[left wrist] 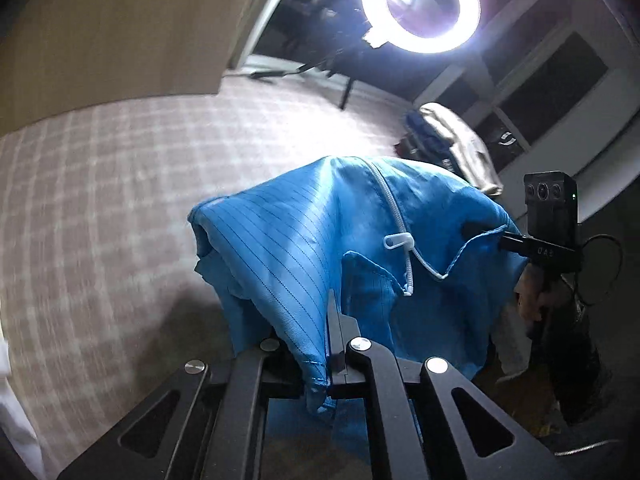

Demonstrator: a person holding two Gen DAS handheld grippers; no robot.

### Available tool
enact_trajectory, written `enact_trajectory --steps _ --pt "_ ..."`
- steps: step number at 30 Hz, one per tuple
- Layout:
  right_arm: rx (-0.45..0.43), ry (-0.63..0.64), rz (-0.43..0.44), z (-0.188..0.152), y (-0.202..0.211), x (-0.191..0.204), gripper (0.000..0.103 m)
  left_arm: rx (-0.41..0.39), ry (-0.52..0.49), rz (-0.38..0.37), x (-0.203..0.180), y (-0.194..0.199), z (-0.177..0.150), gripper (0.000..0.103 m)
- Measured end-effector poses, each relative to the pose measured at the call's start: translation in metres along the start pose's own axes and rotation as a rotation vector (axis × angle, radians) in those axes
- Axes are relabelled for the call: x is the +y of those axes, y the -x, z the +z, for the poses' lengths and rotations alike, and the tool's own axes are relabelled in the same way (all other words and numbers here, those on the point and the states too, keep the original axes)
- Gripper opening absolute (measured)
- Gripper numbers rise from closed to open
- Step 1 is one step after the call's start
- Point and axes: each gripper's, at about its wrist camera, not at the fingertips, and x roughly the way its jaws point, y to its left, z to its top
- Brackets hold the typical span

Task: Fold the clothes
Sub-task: 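Grasp the folded coat edge with the left tool while the right tool grasps beside it, then lift the folded coat with both tools and carry it toward the clothes stack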

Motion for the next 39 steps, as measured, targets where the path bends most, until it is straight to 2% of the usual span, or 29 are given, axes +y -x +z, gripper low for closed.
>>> enact_trajectory --steps 2,4,7,9,11,13,16,20,23,26,27,28,29,30,35,39 --pt "-0.013 -0.006 -0.036 0.003 0.016 0.002 0.007 -0.009 -0.051 -0.032 -0.015 -0.005 0.013 0.005" --pt "-0.021 -0.018 -0.072 0.004 0.029 0.0 0.007 0.02 -0.047 -0.057 -0.014 -0.021 0.018 0.005" --pt "0.024 -0.037 -0.168 -0.006 0.023 -0.028 0.007 0.122 -0.076 -0.034 -0.014 -0.069 0.019 0.007" --pt "0.084 -0.076 -0.226 -0.018 0.004 -0.057 0.007 0.209 -0.099 0.03 -0.012 -0.106 0.017 0.013" --pt "0.134 -0.103 -0.262 -0.028 -0.014 -0.079 0.007 0.255 -0.067 0.082 -0.005 -0.128 0.017 0.03" --pt "0.147 -0.122 -0.263 -0.035 -0.023 -0.094 0.007 0.25 -0.003 0.093 0.004 -0.129 0.017 0.037" --pt "0.144 -0.125 -0.24 -0.035 -0.024 -0.104 0.007 0.23 0.018 0.116 0.011 -0.117 0.012 0.05" --pt "0.159 -0.114 -0.224 -0.031 -0.027 -0.112 0.007 0.232 0.087 0.087 0.021 -0.124 0.01 0.051" --pt "0.164 -0.12 -0.207 -0.029 -0.029 -0.118 0.007 0.264 0.075 0.087 0.017 -0.14 0.007 0.052" --pt "0.169 -0.124 -0.19 -0.028 -0.031 -0.123 0.007 0.241 0.047 0.074 0.01 -0.144 0.006 0.058" --pt "0.172 -0.127 -0.185 -0.029 -0.032 -0.126 0.007 0.237 0.039 0.068 0.008 -0.146 0.006 0.056" --pt "0.172 -0.134 -0.178 -0.029 -0.032 -0.129 0.007 0.233 0.031 0.063 0.005 -0.147 0.005 0.051" --pt "0.171 -0.14 -0.172 -0.03 -0.033 -0.131 0.007 0.232 0.029 0.051 0.004 -0.15 0.005 0.027" --pt "0.171 -0.144 -0.167 -0.031 -0.035 -0.133 0.007 0.238 0.041 0.025 0.005 -0.153 0.004 0.022" --pt "0.151 -0.156 -0.142 -0.035 -0.033 -0.133 0.007 0.212 0.058 -0.02 0.006 -0.142 0.001 0.009" --pt "0.103 -0.135 -0.129 -0.031 -0.014 -0.116 0.007 0.166 0.024 -0.05 -0.006 -0.111 0.007 0.006"
